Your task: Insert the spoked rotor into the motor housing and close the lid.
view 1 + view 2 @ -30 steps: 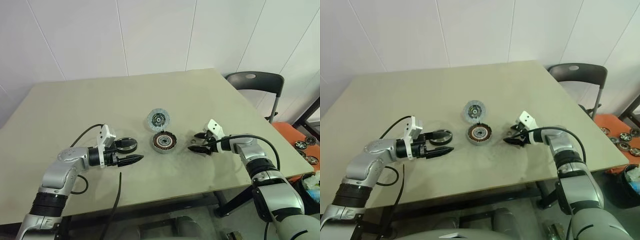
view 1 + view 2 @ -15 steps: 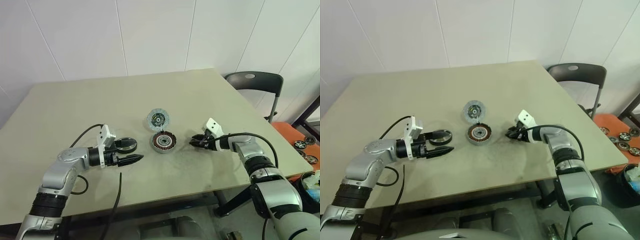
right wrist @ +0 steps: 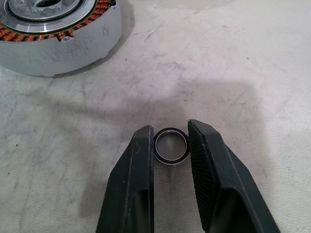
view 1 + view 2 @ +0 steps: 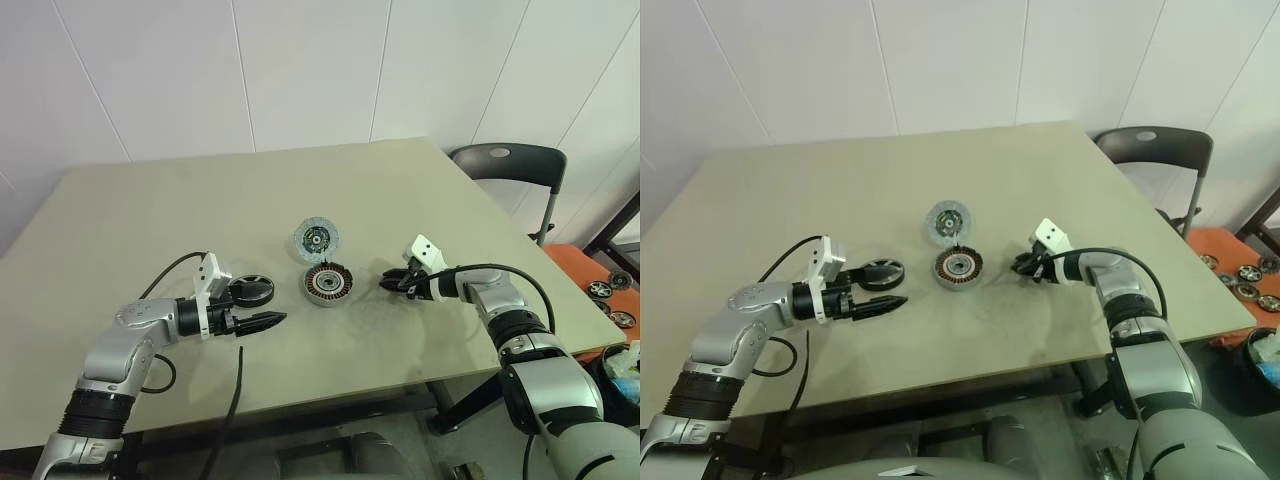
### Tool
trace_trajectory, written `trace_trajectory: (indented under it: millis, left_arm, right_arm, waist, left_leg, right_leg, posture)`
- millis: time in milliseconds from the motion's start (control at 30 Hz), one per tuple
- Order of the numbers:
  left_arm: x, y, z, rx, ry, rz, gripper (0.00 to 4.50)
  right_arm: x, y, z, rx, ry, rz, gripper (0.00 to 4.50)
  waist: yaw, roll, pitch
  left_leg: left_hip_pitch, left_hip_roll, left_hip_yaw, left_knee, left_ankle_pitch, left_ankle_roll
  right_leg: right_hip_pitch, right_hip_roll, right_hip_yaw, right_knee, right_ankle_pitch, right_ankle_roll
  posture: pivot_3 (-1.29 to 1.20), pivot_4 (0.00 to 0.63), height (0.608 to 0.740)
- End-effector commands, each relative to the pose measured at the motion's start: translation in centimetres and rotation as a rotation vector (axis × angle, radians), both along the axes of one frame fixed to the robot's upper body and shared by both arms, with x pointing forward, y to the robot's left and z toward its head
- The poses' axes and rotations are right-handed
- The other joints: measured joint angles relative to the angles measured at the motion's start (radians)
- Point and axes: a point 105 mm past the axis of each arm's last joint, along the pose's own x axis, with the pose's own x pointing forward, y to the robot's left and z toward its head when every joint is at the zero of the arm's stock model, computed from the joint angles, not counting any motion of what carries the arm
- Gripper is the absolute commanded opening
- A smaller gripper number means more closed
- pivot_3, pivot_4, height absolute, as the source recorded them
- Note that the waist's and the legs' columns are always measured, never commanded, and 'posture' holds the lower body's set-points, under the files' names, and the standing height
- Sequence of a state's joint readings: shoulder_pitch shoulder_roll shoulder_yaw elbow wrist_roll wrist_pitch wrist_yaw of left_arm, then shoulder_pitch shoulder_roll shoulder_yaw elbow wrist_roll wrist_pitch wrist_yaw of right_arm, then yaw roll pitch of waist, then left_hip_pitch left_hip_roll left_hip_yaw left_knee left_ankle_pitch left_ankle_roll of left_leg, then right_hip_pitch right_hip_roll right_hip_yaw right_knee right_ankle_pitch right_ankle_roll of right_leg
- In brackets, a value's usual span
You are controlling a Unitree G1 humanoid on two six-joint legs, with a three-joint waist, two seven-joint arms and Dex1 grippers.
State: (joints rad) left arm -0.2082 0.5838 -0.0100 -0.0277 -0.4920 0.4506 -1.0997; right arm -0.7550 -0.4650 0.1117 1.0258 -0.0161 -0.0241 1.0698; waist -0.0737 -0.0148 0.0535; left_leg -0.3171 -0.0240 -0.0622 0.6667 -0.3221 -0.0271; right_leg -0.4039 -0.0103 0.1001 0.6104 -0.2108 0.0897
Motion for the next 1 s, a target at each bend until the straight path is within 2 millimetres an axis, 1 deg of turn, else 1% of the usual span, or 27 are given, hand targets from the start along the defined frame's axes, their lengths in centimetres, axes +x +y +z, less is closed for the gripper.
trace_trajectory:
  millis: [33,300,367,500,767,833,1000]
  left_arm:
    - [0.1,-0.3,1.6,-0.025,-0.064,-0.009,4.12]
    - [0.2,-0.4,1.9,-0.033,-0.063,-0.015,4.12]
    - [0.4,-0.4,1.8,-0.034,-0.061,-0.014,4.12]
    - [0.4,-0.5,1.4,-0.031,-0.050,-0.020,4.12]
    - [0.9,-1.1,1.8,-0.031,-0.063,-0.042,4.12]
    - [0.9,-1.1,2.0,-0.037,-0.067,-0.050,4.12]
    - [0.3,-1.1,1.6,-0.039,-0.056,-0.052,4.12]
  right_arm:
    - [0.3,1.2,1.0,0.027,-0.012,0.038,0.66]
    - [0.3,3.3,4.0,0.104,-0.062,0.143,0.66]
    - [0.1,3.5,4.0,0.090,-0.071,0.166,0.66]
    - [0.2,3.3,3.8,0.079,-0.068,0.151,0.66]
    - [0.2,3.4,4.4,0.072,-0.090,0.169,0.66]
    - [0.3,3.7,4.8,0.078,-0.094,0.176,0.66]
    - [0.2,4.5,5.1,0.109,-0.092,0.194,0.66]
  waist:
    - [-0.001,0.000,0.000]
    - [-0.006,0.001,0.000]
    - [-0.005,0.001,0.000]
    - [0.000,0.001,0.000]
    - [0.001,0.001,0.000]
    - [0.000,0.001,0.000]
    - [-0.001,0.001,0.001]
  left_leg:
    - [0.000,0.000,0.000,0.000,0.000,0.000]
    - [-0.001,0.001,0.000,-0.001,0.000,0.000]
    - [-0.001,0.001,0.000,-0.001,0.000,0.000]
    - [-0.001,0.001,0.000,-0.001,0.000,0.000]
    - [-0.002,0.000,0.000,-0.001,0.000,0.000]
    - [-0.001,0.000,0.000,-0.001,0.000,0.000]
    - [-0.002,0.001,0.000,-0.001,0.000,0.000]
  right_leg:
    - [0.000,0.000,0.000,0.000,0.000,0.000]
    - [-0.004,0.001,0.000,0.000,0.003,0.002]
    - [-0.004,0.000,0.000,0.000,0.003,0.002]
    - [-0.004,0.000,0.000,-0.001,0.003,0.002]
    - [-0.004,0.000,0.000,-0.001,0.002,0.001]
    - [-0.004,0.000,0.000,-0.001,0.002,0.001]
    - [-0.004,0.000,0.000,-0.001,0.003,0.001]
  posture:
    - [0.00,0.000,0.740]
    - [0.00,0.000,0.740]
    - [0.00,0.000,0.740]
    - [0.00,0.000,0.740]
    - [0.00,0.000,0.740]
    - [0.00,0.000,0.740]
    - [0.00,0.000,0.740]
